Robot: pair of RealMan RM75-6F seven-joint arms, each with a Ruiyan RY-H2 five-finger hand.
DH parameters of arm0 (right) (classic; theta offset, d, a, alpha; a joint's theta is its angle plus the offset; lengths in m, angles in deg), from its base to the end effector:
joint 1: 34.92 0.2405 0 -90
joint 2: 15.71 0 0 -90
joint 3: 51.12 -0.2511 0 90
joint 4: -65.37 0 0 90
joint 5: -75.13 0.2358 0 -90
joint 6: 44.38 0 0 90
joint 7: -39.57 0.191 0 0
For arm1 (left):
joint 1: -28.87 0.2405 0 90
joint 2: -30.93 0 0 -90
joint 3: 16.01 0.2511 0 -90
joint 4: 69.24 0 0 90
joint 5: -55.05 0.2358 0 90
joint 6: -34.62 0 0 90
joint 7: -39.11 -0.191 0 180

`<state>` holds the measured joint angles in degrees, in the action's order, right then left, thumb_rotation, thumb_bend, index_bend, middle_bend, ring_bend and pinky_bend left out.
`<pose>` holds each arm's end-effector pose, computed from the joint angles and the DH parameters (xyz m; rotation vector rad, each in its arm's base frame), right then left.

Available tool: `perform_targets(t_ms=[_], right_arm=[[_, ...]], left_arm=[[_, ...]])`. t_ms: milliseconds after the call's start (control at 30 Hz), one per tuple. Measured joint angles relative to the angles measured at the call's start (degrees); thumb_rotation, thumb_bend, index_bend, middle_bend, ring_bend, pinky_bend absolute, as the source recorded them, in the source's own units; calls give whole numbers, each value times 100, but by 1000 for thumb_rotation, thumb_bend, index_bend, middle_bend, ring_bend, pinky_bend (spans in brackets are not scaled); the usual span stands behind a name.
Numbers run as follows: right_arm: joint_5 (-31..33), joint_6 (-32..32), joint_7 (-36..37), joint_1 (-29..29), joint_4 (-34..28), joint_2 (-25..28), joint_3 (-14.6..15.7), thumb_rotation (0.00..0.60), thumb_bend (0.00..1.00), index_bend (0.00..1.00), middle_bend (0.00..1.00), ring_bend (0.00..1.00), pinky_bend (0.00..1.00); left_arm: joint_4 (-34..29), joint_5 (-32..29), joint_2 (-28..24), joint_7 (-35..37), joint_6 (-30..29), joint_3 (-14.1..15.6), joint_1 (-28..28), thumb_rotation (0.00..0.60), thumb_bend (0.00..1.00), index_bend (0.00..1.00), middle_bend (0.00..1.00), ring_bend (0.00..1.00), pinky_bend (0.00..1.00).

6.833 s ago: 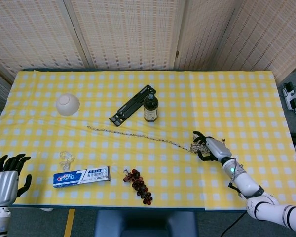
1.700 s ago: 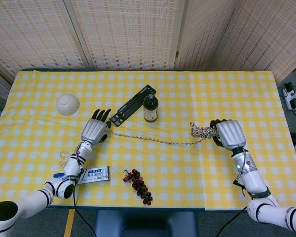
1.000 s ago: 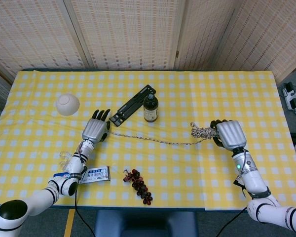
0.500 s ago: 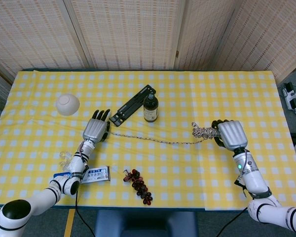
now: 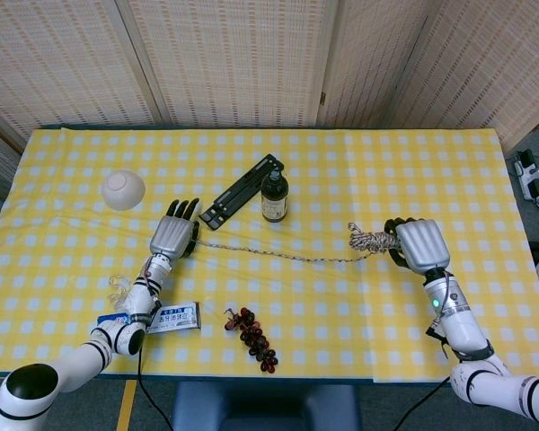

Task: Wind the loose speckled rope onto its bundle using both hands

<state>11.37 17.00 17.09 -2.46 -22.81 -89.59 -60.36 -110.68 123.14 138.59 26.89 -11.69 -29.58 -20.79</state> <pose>-0.2338 -0.3864 0.0489 1.6532 -0.8098 0.7256 -0.1812 0.4800 -0.0907 -1.7825 -0.7715 -0.7422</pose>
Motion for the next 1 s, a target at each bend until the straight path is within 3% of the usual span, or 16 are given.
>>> perform_targets(t_ms=[300, 400, 700, 833, 1000], right_arm=[[-459, 100, 550, -79, -198, 91, 34, 600, 692, 759, 659, 693, 577], [-759, 110, 861, -92, -348, 110, 75, 600, 700, 766, 664, 698, 584], [-1501, -122, 1522, 154, -798, -236, 172, 600, 702, 788, 683, 714, 603], [-1576, -289, 1507, 360, -920, -467, 128, 600, 702, 791, 686, 716, 604], [-1397, -509, 1282, 562, -1004, -725, 54, 600, 703, 791, 686, 716, 605]], left_arm=[[-847, 515, -607, 537, -876, 110, 291, 600, 477, 643, 38, 0, 0], [-1436, 733, -1002, 576, -1265, 158, 431, 600, 477, 655, 77, 2, 0], [-3663, 1184, -2319, 214, -2094, 140, 751, 600, 507, 686, 254, 155, 0], [-4677, 1361, -2877, -172, -2320, 91, 836, 600, 511, 690, 332, 219, 0], [-5585, 1474, -3307, -545, -2459, 4, 880, 600, 513, 697, 361, 246, 1]])
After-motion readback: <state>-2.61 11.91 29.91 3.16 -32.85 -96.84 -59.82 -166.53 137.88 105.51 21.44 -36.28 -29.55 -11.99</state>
